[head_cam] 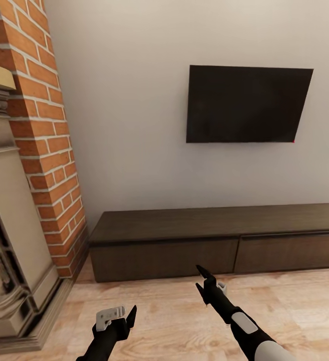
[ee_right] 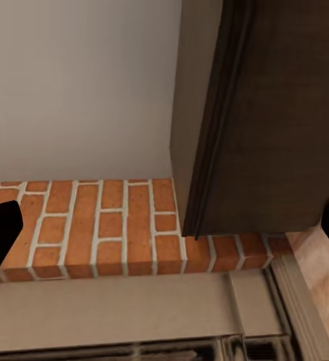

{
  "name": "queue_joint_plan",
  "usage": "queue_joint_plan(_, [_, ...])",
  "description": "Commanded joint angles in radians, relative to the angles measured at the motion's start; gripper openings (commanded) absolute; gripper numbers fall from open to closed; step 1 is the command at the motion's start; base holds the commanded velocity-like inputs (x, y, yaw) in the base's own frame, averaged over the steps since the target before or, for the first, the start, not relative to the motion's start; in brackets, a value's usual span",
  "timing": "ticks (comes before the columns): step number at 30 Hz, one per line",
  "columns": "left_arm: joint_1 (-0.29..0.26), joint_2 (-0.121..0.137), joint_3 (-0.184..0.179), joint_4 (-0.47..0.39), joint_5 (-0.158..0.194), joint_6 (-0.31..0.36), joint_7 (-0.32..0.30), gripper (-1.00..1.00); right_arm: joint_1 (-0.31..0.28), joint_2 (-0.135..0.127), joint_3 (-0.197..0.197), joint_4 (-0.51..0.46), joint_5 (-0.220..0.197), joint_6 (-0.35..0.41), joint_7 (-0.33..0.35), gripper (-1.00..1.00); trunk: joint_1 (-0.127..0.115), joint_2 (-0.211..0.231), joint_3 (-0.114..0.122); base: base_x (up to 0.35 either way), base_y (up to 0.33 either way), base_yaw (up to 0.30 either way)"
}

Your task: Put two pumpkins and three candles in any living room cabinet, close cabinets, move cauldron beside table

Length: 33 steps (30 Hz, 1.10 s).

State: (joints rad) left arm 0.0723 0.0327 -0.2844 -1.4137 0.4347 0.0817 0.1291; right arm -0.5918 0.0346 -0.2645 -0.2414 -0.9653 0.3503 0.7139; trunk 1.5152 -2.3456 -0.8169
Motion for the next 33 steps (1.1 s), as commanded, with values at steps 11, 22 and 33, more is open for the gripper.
queue_joint_plan(11, [0.0, 0.001, -0.002, -0.001, 0.009, 0.003, 0.007, 1.0, 0.003, 0.002, 0.0, -0.015, -0.008, -0.023, 0.021, 1.0, 0.0, 0.0, -0.001, 0.294, 0.0, 0.0])
queue_joint_plan(22, [0.0, 0.001, -0.002, -0.001, 0.009, 0.003, 0.007, 1.0, 0.006, 0.0, -0.035, -0.017, -0.008, -0.042, 0.022, 1.0, 0.0, 0.0, -0.001, 0.248, 0.0, 0.0])
queue_joint_plan(33, [0.0, 0.001, -0.002, 0.001, 0.009, 0.003, 0.007, 1.0, 0.007, 0.007, -0.134, -0.008, -0.008, -0.077, 0.005, 1.0, 0.0, 0.0, -0.001, 0.227, 0.0, 0.0])
